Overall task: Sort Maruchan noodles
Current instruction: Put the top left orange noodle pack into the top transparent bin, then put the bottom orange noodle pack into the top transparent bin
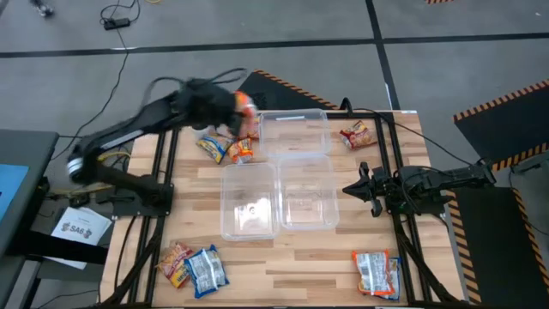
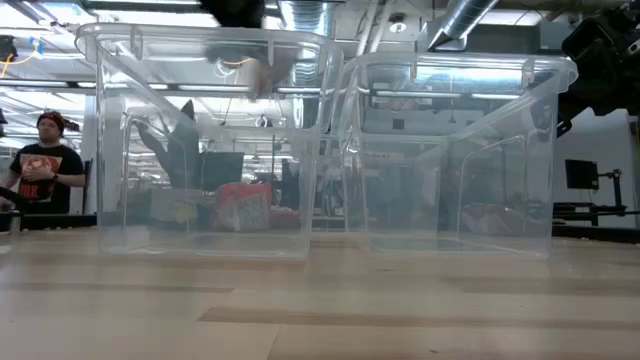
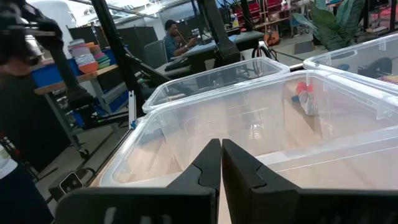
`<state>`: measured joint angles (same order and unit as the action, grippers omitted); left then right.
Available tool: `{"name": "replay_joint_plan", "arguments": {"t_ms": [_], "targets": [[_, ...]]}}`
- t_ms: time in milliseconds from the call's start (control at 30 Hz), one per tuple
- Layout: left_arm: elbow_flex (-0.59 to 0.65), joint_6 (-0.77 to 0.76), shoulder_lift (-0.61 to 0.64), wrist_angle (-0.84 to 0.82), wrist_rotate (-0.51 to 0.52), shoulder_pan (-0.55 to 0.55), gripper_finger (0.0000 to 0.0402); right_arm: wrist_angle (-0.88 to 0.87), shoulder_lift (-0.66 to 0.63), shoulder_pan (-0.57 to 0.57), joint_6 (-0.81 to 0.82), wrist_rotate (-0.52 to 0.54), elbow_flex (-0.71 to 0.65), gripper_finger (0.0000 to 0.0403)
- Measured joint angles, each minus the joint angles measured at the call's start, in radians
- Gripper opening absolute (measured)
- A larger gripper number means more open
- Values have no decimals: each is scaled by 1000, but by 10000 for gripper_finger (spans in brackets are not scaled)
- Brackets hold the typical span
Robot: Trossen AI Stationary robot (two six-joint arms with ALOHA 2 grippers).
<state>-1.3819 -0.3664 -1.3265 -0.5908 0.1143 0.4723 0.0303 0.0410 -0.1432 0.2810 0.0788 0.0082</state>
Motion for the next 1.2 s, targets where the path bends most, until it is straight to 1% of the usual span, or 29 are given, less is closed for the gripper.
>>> {"name": "replay_joint_plan", "arguments": {"t_ms": [133,233,367,500,667,733,800,867,900,1067,1100,1167,1200], "targets": [[-152,72,-227,16,-18,-48,7,0,0,0,0,0,0,38],[-249,121,-367,20,-15,-75,29,0,0,0,0,0,0,38],[-350,121,-503,10,-14,-90,74,0,0,0,0,0,0,38],[-413,95,-575,-32,-63,-92,132,0,0,0,0,0,0,38],[-455,77,-565,-35,-118,-86,207,0,0,0,0,0,0,38],[-468,73,-550,-39,-135,-83,230,0,0,0,0,0,0,38],[-471,46,-522,-44,-188,-74,246,0,0,0,0,0,0,38],[-471,33,-488,-50,-259,-68,253,0,0,0,0,0,0,38],[-471,31,-466,-51,-277,-68,255,0,0,0,0,0,0,38],[-468,40,-304,-32,-281,-113,256,29,0,5,5,18,0,38],[-453,43,-262,-8,-264,-126,256,66,0,8,53,30,0,38],[-393,43,-172,53,-208,-155,256,202,0,8,212,57,0,38],[-350,44,-121,95,-182,-171,256,290,0,9,284,98,0,38]]}}
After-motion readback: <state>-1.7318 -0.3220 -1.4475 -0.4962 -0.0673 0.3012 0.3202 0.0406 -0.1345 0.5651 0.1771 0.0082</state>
